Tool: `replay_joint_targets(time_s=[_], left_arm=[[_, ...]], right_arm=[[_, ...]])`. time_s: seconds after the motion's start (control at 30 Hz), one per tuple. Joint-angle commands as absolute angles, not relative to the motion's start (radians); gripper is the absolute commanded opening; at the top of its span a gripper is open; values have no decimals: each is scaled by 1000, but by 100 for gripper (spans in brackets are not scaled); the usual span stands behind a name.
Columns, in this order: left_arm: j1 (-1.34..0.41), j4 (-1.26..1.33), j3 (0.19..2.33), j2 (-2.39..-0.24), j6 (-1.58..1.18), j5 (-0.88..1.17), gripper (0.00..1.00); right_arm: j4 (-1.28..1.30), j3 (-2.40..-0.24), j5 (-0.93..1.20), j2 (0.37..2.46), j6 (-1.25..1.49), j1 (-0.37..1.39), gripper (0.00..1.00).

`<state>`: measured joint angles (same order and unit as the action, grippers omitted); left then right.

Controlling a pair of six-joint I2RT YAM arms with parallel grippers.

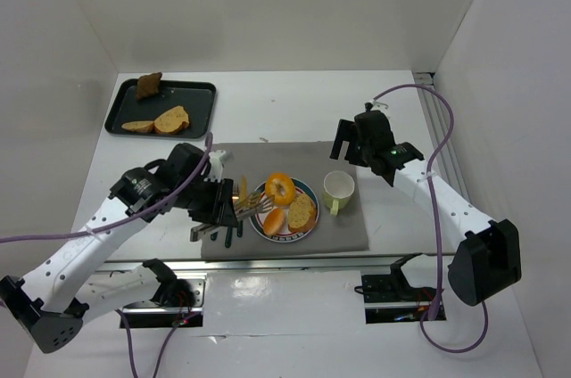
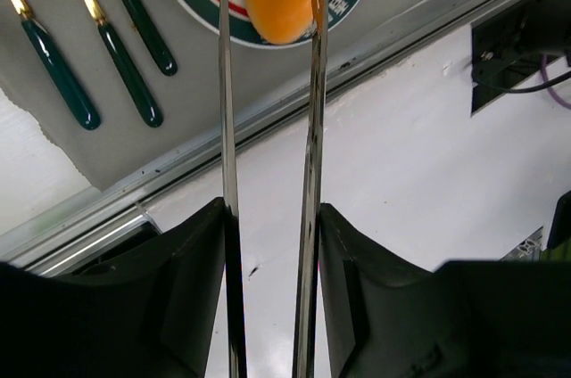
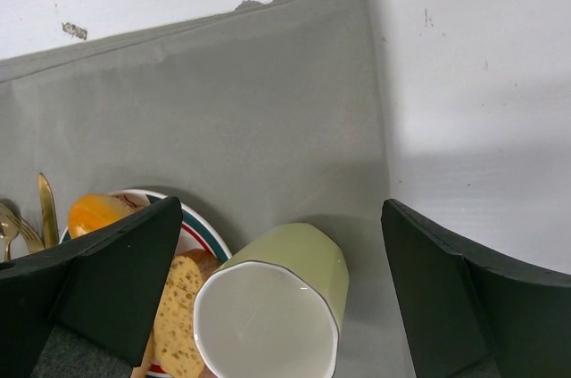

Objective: Place the bread

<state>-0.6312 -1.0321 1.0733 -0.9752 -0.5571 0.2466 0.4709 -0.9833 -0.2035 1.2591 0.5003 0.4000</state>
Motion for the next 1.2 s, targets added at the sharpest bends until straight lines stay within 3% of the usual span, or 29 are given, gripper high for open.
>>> replay_joint_targets(time_s=[0.0,0.13,0.3,0.4,0.57,0.8,1.03,1.1,1.17], left_arm=[[-635,-1035,1170,-989,-557,219,55],[-635,-1045,1227,-1023,-546,198,55],[-609,-1034,1351,-1117,-598,-21,52],[-523,-926,1373,-1210,-551,26,55],[-420,-774,1471,-1382,-474,-97,55],[-333,-591,1705,-1742,-425,-146,57],[-301,-659,2075,-2136,-407,-173,58],[-291,-687,2137,-2189,-407,-183,60],[-281,-687,2137,-2241,-407,-149,71]], right_arm=[[460,-1005,-204,1259,505,408,100],[460,-1005,-204,1259,495,408,100],[451,-996,-195,1259,495,408,100],[451,-986,-195,1259,495,408,100],[451,-977,-204,1259,495,408,100],[460,-991,-216,1259,505,408,100],[479,-1000,-225,1269,514,408,100],[489,-1000,-235,1269,514,408,100],[489,-1000,-235,1269,525,408,100]])
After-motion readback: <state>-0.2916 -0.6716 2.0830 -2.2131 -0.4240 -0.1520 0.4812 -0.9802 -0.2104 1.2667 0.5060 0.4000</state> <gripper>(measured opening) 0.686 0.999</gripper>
